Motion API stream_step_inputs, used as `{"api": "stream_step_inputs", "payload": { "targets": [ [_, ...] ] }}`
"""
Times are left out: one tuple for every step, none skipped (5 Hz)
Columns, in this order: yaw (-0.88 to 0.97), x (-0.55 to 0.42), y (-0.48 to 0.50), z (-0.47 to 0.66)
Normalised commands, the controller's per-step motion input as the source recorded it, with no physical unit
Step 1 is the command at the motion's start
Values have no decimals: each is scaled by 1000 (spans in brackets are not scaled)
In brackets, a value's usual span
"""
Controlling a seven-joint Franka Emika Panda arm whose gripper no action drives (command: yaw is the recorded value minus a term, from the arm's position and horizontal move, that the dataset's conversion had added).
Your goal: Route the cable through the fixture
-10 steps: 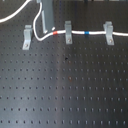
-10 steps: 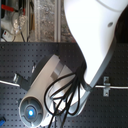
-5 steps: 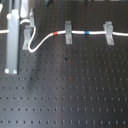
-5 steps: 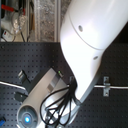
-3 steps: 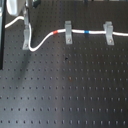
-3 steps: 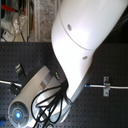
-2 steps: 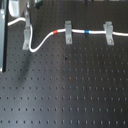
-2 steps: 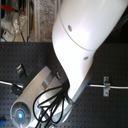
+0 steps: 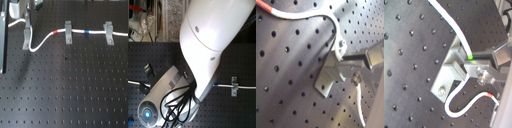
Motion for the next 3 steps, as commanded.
{"api": "stream_step_inputs", "payload": {
  "targets": [
    [0,-297,48,120],
    [0,-255,138,134],
    [0,-201,294,108]
  ]
}}
